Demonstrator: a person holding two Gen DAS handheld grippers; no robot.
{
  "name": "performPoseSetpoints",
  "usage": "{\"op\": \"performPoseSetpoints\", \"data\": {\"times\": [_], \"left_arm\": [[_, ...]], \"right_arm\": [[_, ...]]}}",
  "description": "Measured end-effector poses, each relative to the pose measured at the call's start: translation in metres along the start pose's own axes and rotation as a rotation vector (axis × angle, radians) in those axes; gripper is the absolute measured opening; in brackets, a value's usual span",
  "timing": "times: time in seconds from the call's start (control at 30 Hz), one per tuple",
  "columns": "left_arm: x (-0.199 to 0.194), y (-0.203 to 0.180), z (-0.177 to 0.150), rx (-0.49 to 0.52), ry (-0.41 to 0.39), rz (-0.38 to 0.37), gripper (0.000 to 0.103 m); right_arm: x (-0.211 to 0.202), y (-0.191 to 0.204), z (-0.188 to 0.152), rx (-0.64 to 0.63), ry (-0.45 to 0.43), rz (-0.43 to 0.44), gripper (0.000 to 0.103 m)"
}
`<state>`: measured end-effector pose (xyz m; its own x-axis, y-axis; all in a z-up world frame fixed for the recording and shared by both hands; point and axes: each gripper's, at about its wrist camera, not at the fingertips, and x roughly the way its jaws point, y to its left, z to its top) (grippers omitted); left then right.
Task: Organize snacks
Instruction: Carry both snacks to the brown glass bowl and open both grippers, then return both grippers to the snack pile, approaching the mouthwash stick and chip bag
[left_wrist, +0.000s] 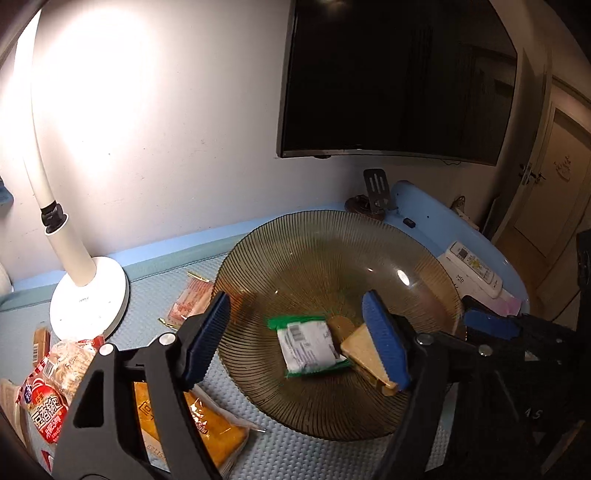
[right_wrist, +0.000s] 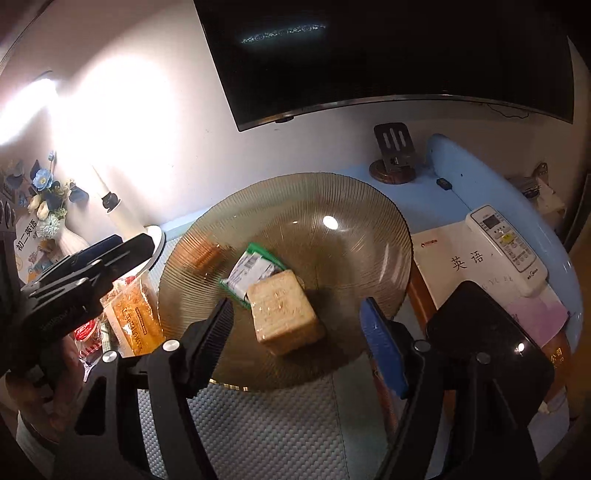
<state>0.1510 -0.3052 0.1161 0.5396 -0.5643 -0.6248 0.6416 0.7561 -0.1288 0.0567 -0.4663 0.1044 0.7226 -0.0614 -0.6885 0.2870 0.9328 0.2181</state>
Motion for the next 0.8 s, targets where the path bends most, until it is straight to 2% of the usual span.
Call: {"op": "performPoseSetpoints", "data": {"times": [0.07, 0.23, 0.4, 0.47, 0.6, 0.73, 0.8], "left_arm": [[-0.014, 0.007, -0.004, -0.004, -0.016, 0.015, 0.075], [-0.057, 0.031, -0.018, -0.065, -0.054, 0.035, 0.079], [-0.113, 0.058, -0.034, -0.108, -0.113, 0.076, 0.079], [-0.14, 0.075, -0.046, -0.144, -0.147, 0.097, 0.085], [-0.18, 0.116, -0.076, -0.226, -0.18, 0.174, 0.085], [-0.203, 0.154, -0.109, -0.283, -0.16, 0.262, 0.085], [-0.21, 0.172, -0.128, -0.311, -0.15, 0.297, 0.087]], "right_arm": [[-0.007, 0.005, -0.006, -0.008, -0.007, 0.005, 0.078], [-0.021, 0.038, -0.022, -0.059, 0.001, 0.065, 0.079], [-0.031, 0.095, -0.052, -0.142, 0.013, 0.149, 0.079], [-0.025, 0.12, -0.068, -0.182, 0.023, 0.164, 0.079], [-0.005, 0.155, -0.09, -0.217, 0.084, 0.209, 0.079], [0.008, 0.181, -0.101, -0.256, 0.099, 0.216, 0.079], [0.014, 0.19, -0.106, -0.275, 0.09, 0.235, 0.085]]}}
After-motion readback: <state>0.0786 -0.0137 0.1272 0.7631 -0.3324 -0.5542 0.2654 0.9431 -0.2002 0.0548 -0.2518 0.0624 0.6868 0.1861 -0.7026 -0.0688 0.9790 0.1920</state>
